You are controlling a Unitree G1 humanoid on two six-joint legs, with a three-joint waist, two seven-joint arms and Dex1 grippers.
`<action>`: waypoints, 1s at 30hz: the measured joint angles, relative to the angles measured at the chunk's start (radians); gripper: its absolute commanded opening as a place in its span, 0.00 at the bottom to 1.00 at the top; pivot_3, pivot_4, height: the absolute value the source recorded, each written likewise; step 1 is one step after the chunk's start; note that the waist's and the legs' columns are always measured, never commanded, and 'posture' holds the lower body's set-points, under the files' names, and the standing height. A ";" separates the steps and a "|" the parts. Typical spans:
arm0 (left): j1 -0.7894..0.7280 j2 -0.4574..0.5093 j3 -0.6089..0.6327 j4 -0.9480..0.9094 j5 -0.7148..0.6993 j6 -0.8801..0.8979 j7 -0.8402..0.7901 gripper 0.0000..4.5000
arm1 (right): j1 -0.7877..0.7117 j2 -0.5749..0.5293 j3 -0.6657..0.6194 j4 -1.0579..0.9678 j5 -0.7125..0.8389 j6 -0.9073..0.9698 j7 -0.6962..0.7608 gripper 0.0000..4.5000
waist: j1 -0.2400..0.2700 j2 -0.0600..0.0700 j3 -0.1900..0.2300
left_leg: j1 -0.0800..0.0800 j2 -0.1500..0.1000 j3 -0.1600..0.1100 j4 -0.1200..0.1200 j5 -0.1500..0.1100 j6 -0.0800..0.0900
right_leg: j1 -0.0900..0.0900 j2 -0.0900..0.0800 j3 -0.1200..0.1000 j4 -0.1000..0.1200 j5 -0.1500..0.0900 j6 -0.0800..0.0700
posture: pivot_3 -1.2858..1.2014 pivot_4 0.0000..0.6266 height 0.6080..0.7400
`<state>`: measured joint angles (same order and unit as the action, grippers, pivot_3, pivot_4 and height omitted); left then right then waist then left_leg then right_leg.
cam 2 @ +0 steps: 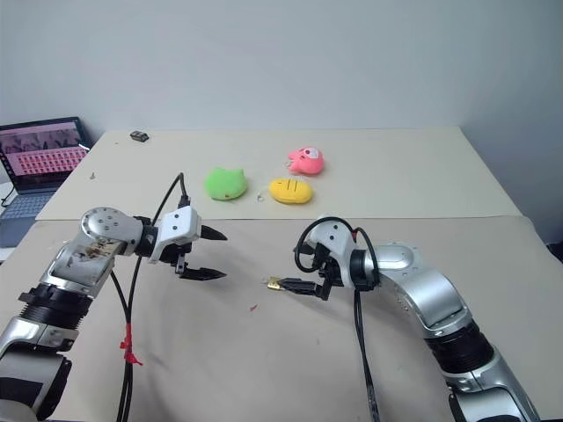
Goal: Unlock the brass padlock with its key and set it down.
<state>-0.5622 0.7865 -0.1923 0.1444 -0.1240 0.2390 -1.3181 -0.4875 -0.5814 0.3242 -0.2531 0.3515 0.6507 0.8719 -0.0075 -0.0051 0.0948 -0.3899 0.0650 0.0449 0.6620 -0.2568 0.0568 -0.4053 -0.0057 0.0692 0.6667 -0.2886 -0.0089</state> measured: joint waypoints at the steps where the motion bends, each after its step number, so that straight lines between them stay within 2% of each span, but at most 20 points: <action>1: 0.011 0.007 0.008 -0.011 -0.001 0.007 0.004 0.98 | -0.012 0.016 0.018 0.026 -0.018 -0.019 0.002 1.00 | 0.000 0.000 0.000 | 0.000 0.000 0.000 0.000 0.000 0.000 | 0.000 0.000 0.000 0.002 0.000 0.000 | 0.52 0.24 0.37; 13: 0.086 0.080 0.094 -0.114 -0.038 0.090 0.044 0.98 | -0.025 0.106 0.073 0.249 -0.147 -0.182 0.058 1.00 | 0.008 0.000 0.000 | 0.000 0.000 0.000 0.000 0.000 0.000 | -0.001 0.000 -0.001 0.007 0.000 0.000 | 0.52 0.24 0.37; 26: 0.097 0.092 0.094 -0.131 -0.047 0.106 0.051 0.98 | 0.005 0.150 0.094 0.355 -0.214 -0.266 0.075 1.00 | 0.005 -0.001 0.000 | 0.001 0.000 0.000 0.001 0.000 0.000 | -0.001 0.000 -0.001 0.011 0.000 -0.001 | 0.52 0.24 0.37; 29: 0.094 0.092 0.094 -0.129 -0.046 0.106 0.051 0.99 | 0.014 0.159 0.089 0.359 -0.224 -0.283 0.068 0.85 | 0.003 -0.001 0.000 | 0.001 0.000 0.000 0.001 0.000 0.000 | -0.001 0.000 -0.001 0.012 0.000 -0.001 | 0.52 0.24 0.37; 30: 0.092 0.092 0.094 -0.129 -0.046 0.106 0.051 0.99 | 0.017 0.159 0.088 0.360 -0.228 -0.289 0.065 0.76 | 0.002 -0.001 0.000 | 0.001 0.000 0.000 0.001 0.000 0.000 | -0.001 0.000 -0.001 0.012 0.000 -0.001 | 0.52 0.24 0.37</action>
<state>-0.4705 0.8781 -0.0982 0.0151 -0.1704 0.3449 -1.2669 -0.4708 -0.4223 0.4124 0.1067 0.1233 0.3621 0.9372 -0.0052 -0.0058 0.0948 -0.3886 0.0649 0.0447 0.6626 -0.2569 0.0568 -0.4068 -0.0057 0.0685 0.6784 -0.2889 -0.0097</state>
